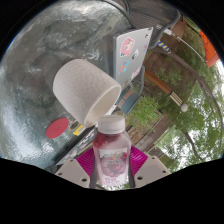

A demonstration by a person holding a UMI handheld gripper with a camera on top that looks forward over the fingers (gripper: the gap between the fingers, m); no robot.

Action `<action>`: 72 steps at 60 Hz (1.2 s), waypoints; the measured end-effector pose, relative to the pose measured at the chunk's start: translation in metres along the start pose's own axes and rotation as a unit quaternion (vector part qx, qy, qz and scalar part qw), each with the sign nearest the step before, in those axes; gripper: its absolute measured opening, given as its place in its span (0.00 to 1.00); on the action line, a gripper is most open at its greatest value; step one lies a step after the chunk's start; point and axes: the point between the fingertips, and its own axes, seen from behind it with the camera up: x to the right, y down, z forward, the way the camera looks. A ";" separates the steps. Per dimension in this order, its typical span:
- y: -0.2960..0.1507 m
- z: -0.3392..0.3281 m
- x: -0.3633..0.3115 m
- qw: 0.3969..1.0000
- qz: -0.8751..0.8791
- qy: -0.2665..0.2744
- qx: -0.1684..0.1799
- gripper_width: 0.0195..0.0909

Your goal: Pour water

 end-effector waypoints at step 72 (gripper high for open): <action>-0.036 0.047 -0.107 0.454 0.854 -0.181 0.178 0.81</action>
